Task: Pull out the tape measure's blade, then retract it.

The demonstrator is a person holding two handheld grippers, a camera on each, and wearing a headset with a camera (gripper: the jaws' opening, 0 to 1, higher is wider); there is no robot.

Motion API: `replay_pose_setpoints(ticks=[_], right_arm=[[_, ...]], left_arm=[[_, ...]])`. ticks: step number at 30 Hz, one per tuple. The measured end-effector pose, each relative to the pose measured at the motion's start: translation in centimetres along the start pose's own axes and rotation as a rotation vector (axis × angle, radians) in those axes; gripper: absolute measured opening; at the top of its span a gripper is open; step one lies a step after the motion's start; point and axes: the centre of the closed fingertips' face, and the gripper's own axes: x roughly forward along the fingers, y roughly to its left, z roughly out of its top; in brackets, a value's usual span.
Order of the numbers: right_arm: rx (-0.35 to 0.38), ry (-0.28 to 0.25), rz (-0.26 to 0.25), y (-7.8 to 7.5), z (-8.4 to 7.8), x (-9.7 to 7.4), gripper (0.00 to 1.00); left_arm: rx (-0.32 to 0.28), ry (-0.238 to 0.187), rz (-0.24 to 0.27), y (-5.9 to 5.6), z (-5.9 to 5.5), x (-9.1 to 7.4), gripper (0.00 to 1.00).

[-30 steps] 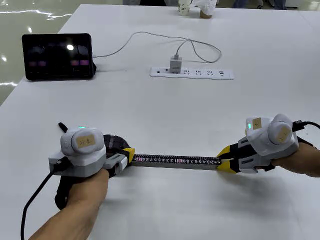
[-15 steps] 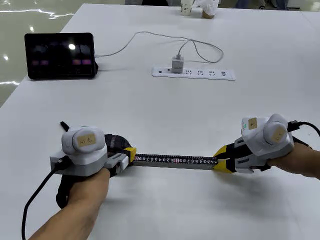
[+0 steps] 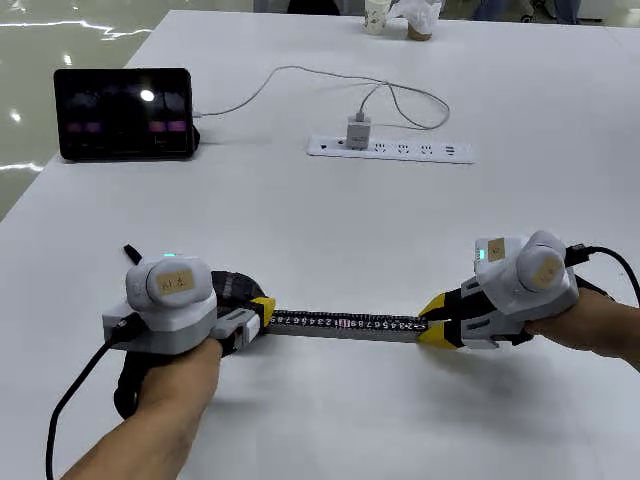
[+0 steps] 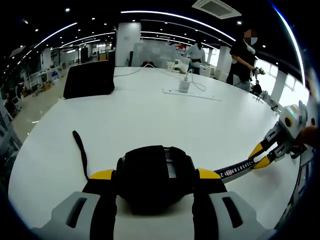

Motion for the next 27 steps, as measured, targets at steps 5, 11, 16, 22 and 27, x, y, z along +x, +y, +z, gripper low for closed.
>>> replay_pose_setpoints(ticks=[5,11,16,22,27], right_arm=[[-0.001,-0.002,0.0,0.0,0.2,0.2,0.1],[-0.004,-0.007,0.001,0.0,0.7,0.6,0.1],[-0.006,-0.011,0.004,0.0,1.0,0.9,0.1],[-0.006,-0.016,0.004,-0.1,1.3,1.1,0.1],[-0.009,-0.019,0.005,-0.1,1.6,1.3,0.1]], left_arm=[[-0.002,0.002,-0.002,0.0,0.0,0.0,0.56],[-0.004,0.004,-0.005,0.1,0.0,0.0,0.56],[-0.006,0.004,-0.005,0.0,0.0,0.0,0.56],[-0.008,0.005,-0.007,0.1,0.0,0.1,0.56],[-0.01,0.006,-0.009,0.1,0.0,0.1,0.56]])
